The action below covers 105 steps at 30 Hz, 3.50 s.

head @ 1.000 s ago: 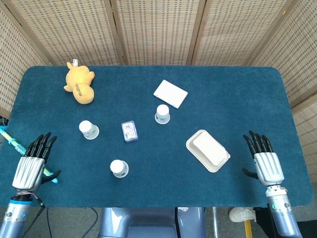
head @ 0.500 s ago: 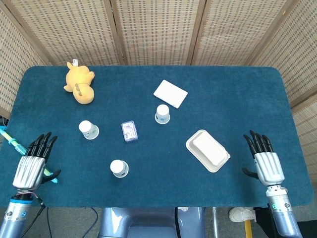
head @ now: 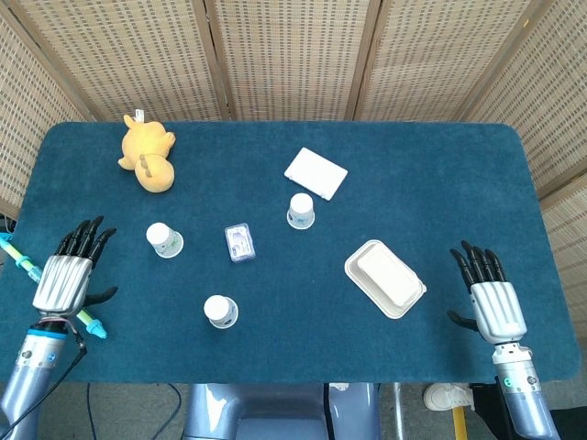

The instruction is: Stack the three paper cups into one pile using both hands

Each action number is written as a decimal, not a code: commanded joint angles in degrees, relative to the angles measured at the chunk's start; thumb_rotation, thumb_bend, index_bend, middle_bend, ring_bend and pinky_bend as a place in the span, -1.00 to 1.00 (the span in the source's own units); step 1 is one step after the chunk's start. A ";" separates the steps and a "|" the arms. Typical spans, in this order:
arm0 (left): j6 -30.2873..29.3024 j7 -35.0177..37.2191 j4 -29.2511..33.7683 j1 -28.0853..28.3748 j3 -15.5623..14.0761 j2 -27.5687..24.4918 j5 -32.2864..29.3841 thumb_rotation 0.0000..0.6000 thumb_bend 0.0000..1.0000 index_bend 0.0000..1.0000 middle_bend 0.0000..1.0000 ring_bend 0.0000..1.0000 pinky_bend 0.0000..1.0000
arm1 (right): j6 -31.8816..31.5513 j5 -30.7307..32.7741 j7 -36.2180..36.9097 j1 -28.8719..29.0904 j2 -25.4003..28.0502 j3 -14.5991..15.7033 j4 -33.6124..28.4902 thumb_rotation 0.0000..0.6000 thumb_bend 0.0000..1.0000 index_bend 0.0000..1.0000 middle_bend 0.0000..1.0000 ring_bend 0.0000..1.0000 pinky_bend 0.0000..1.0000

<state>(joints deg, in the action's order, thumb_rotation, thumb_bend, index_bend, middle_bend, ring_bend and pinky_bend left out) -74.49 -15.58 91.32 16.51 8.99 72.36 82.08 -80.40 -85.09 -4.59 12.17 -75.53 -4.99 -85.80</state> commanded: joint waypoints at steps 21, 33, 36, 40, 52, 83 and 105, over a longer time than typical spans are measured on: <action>22.09 -12.16 -14.27 18.18 6.46 8.07 -23.43 1.00 -0.68 -0.46 -1.00 -1.00 -0.73 | 0.19 0.43 2.08 -0.04 0.50 -0.38 0.44 1.00 -0.72 -0.82 -1.00 -1.00 -1.00; 24.28 -16.52 -19.98 21.67 4.52 12.94 -28.97 1.00 -0.61 -0.40 -1.00 -1.00 -0.73 | 0.30 0.86 3.56 -0.13 0.93 -0.67 0.65 1.00 -0.72 -0.80 -1.00 -1.00 -1.00; 24.37 -16.98 -21.75 22.51 4.12 14.34 -29.12 1.00 -0.58 -0.38 -1.00 -1.00 -0.73 | 0.41 0.82 3.96 -0.11 1.08 -0.63 0.54 1.00 -0.72 -0.80 -1.00 -1.00 -1.00; 24.35 -17.18 -24.35 23.36 3.45 16.18 -28.49 1.00 -0.56 -0.25 -1.00 -1.00 -0.72 | 0.46 0.34 4.45 -0.08 1.31 -0.39 0.21 1.00 -0.72 -0.79 -1.00 -1.00 -1.00; 21.60 -14.01 -26.13 23.25 2.70 17.70 -25.78 1.00 -0.45 0.04 -1.00 -1.00 -0.68 | 0.66 -0.57 4.52 0.02 1.42 0.22 -0.28 1.00 -0.72 -0.79 -1.00 -1.00 -1.00; 6.62 -5.30 9.79 13.98 -7.47 -2.70 2.18 1.00 -0.45 0.01 -1.00 -1.00 -0.68 | 0.90 0.47 5.04 -0.03 1.50 -0.26 0.03 1.00 -0.72 -0.77 -1.00 -1.00 -1.00; 10.24 -7.45 10.62 15.24 -7.64 2.56 2.73 1.00 -0.46 -0.04 -1.00 -1.00 -0.68 | 0.61 0.65 6.25 -0.23 2.10 -0.51 -0.24 1.00 -0.72 -0.77 -1.00 -1.00 -1.00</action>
<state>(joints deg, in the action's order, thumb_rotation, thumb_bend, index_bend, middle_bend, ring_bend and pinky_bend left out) -64.40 -22.89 101.94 31.64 1.27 74.75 84.97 -79.78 -84.44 1.64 11.95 -73.44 -5.50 -86.04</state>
